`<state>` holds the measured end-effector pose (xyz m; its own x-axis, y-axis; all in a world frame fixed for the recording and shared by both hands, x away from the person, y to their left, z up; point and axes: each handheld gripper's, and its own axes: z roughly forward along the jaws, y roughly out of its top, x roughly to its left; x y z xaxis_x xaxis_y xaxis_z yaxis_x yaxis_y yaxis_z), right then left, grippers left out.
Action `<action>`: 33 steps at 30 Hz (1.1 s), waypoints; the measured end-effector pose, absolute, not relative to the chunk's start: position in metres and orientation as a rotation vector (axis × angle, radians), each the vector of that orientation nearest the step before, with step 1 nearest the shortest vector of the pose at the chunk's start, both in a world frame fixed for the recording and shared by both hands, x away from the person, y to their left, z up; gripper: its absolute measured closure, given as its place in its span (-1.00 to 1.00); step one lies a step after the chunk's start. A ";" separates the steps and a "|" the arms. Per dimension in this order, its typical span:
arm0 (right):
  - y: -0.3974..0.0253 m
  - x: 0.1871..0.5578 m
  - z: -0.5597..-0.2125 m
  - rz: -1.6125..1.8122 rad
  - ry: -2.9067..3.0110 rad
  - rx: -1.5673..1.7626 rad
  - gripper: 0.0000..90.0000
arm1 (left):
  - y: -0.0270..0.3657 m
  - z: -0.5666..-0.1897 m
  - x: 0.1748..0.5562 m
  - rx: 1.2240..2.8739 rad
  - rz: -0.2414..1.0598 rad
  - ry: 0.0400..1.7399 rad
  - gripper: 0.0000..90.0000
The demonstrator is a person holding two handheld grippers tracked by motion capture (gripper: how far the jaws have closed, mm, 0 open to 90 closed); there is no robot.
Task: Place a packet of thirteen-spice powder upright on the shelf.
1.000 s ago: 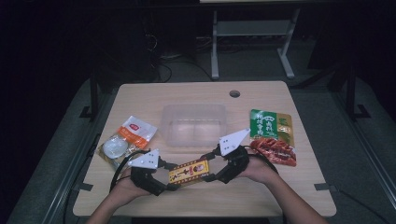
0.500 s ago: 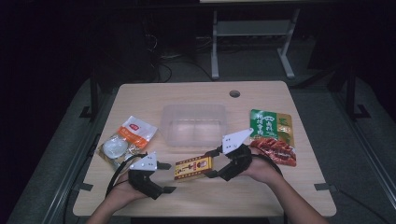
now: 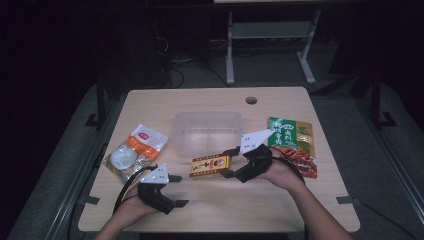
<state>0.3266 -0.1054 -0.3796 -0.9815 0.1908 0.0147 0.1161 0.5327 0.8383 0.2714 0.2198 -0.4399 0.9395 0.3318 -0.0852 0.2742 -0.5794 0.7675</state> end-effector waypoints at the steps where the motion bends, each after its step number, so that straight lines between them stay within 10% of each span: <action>1: -0.105 0.329 -0.378 1.457 2.677 0.272 -0.29 | 0.220 -0.440 0.271 2.219 0.086 0.428 -0.62; 33: -0.075 0.396 -0.342 1.391 2.612 0.297 -0.29 | 0.216 -0.445 0.269 2.251 0.065 0.444 -0.71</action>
